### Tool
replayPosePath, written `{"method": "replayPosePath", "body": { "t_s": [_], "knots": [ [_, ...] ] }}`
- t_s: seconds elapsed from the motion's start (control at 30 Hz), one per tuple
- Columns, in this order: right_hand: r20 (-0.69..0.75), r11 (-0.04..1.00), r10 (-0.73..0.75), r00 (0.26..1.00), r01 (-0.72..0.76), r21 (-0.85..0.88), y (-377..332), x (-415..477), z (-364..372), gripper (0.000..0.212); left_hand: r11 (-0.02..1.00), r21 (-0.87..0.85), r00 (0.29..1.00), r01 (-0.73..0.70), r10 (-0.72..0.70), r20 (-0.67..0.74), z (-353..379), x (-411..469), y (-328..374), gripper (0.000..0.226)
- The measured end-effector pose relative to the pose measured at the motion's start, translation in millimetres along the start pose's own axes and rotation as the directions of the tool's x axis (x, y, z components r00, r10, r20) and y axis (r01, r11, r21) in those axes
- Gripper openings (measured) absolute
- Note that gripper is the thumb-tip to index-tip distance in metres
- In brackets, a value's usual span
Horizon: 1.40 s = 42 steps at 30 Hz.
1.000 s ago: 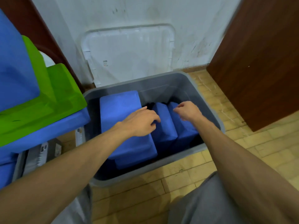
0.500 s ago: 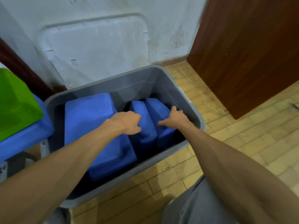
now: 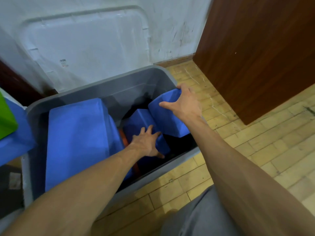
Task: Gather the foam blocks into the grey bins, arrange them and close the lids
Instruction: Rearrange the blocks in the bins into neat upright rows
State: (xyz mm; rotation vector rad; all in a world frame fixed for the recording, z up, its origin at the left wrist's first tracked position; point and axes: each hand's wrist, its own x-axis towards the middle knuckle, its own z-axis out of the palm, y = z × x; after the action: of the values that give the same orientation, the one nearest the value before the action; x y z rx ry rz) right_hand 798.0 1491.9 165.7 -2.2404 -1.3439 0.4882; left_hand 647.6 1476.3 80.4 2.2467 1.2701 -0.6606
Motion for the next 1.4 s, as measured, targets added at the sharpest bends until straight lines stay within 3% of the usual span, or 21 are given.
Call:
{"method": "replayPosePath", "body": {
  "t_s": [0.17, 0.4, 0.5, 0.57, 0.7, 0.83, 0.97, 1.07, 1.13, 1.2, 1.3, 1.4],
  "knots": [
    [0.007, 0.999, 0.033, 0.999, -0.033, 0.020, 2.0, 4.3, -0.8, 0.082, 0.937, 0.338, 0.989, -0.089, 0.122, -0.078, 12.6, 6.5, 3.2, 0.087],
    [0.069, 1.000, -0.009, 0.998, 0.007, 0.021, 6.7, -1.9, 0.9, 0.083, 0.934, 0.349, 0.971, -0.080, 0.152, -0.185, -25.8, -7.0, -10.8, 0.076],
    [0.096, 1.000, -0.024, 0.995, 0.024, -0.001, 5.3, -0.7, -4.0, 0.086, 0.980, 0.199, 0.966, 0.028, 0.024, -0.257, -50.2, -11.2, -29.2, 0.063],
    [0.136, 0.996, -0.004, 0.991, 0.016, -0.087, 8.9, -4.8, -0.9, 0.088, 0.995, 0.082, 0.982, 0.056, -0.041, -0.182, -54.4, -14.8, -35.7, 0.068],
    [0.319, 0.972, 0.076, 0.945, 0.001, -0.235, 22.3, -18.9, 18.9, 0.095, 0.992, 0.068, 0.988, 0.102, -0.094, -0.123, -36.5, -18.6, -30.4, 0.063],
    [0.453, 0.930, 0.086, 0.888, 0.091, -0.356, 15.2, -20.8, 24.0, 0.110, 0.980, -0.112, 0.985, 0.165, -0.169, -0.031, -36.7, -13.5, -28.1, 0.069],
    [0.584, 0.894, 0.181, 0.791, 0.116, -0.434, 6.4, -25.5, 20.1, 0.131, 0.967, -0.205, 0.971, 0.152, -0.184, -0.150, -36.8, -15.4, -30.8, 0.056],
    [0.553, 0.901, 0.188, 0.812, 0.082, -0.426, 5.3, -24.2, 20.2, 0.127, 0.920, -0.369, 0.928, 0.131, -0.245, -0.281, -42.9, -18.1, -34.6, 0.057],
    [0.464, 0.923, 0.161, 0.871, 0.033, -0.383, 5.1, -18.0, 21.4, 0.118, 0.837, -0.530, 0.878, 0.135, -0.349, -0.328, -57.3, -18.1, -41.6, 0.061],
    [0.360, 0.946, 0.125, 0.925, -0.002, -0.323, 2.5, -9.8, 24.0, 0.110, 0.802, -0.575, 0.852, 0.159, -0.406, -0.330, -73.1, -17.1, -52.5, 0.057],
    [0.294, 0.971, 0.085, 0.952, -0.014, -0.237, -1.4, 2.2, 28.4, 0.105, 0.809, -0.563, 0.875, 0.172, -0.388, -0.290, -86.3, -15.6, -65.3, 0.043],
    [0.341, 0.978, 0.075, 0.937, -0.002, -0.210, -1.7, 11.3, 29.3, 0.110, 0.823, -0.537, 0.919, 0.183, -0.337, -0.204, -76.6, -10.6, -63.3, 0.042]
  ]
}}
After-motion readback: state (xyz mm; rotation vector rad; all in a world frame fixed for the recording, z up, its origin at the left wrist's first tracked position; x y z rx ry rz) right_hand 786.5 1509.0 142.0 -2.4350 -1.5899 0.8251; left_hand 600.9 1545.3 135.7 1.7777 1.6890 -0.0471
